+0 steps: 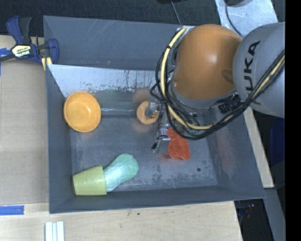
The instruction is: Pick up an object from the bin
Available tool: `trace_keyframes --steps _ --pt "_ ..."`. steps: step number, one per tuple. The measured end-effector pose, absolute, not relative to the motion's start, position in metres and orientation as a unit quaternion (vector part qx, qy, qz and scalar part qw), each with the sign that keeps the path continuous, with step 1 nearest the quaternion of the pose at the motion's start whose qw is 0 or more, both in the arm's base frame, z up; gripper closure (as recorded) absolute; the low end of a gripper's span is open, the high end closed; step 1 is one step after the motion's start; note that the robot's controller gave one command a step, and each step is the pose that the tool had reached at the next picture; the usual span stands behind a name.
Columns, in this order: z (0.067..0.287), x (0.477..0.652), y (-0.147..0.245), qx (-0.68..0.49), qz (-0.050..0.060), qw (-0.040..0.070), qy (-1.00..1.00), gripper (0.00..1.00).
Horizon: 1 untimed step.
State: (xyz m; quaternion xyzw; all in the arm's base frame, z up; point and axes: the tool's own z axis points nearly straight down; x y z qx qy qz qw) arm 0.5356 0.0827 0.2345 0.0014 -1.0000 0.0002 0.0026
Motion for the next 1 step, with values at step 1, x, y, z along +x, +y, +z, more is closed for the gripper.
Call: trace_keyframes --steps 1 --pt "0.2394 0.537 0.0822 0.0 0.0 -0.002 -1.0 0.0"
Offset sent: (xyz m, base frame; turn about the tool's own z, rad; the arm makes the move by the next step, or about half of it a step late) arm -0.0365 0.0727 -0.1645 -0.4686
